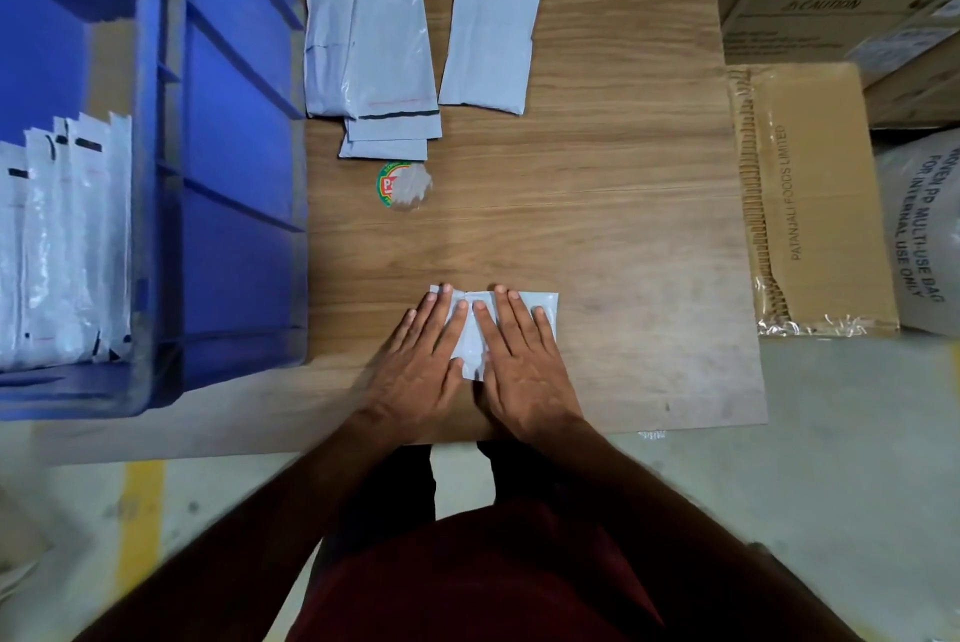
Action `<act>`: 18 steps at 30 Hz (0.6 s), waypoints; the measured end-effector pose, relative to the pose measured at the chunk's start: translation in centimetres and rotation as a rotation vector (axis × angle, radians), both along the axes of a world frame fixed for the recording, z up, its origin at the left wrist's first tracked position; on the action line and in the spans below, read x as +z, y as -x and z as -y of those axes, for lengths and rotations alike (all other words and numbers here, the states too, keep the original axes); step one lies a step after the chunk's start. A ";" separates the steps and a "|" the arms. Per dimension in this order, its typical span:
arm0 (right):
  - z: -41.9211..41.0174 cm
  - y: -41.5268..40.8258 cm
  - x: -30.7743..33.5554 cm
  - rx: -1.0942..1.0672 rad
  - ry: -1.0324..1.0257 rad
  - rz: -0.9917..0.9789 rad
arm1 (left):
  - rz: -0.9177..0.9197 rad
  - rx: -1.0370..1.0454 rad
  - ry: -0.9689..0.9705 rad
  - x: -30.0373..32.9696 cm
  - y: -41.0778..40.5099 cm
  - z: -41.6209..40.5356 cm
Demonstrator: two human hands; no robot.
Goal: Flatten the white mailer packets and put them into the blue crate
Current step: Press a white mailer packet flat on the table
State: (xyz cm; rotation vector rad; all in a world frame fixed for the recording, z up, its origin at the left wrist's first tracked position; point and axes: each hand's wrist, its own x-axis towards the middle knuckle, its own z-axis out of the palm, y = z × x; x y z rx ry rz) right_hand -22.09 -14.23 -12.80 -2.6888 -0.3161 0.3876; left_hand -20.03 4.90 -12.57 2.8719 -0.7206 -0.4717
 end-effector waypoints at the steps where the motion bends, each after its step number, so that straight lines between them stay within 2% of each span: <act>1: 0.0 -0.1 0.0 0.000 -0.002 -0.003 | -0.004 -0.001 -0.003 0.1 -0.1 0.0; 11: 2.8 1.7 1.6 0.002 -0.078 -0.025 | 0.050 -0.230 -0.064 0.9 -3.0 -1.7; 14: 2.8 0.9 2.2 0.009 -0.013 -0.073 | 0.028 -0.239 -0.020 1.6 -3.4 -1.9; 18: 3.1 -1.3 4.0 -0.023 -0.094 -0.069 | 0.037 -0.174 -0.031 4.1 -3.3 -1.0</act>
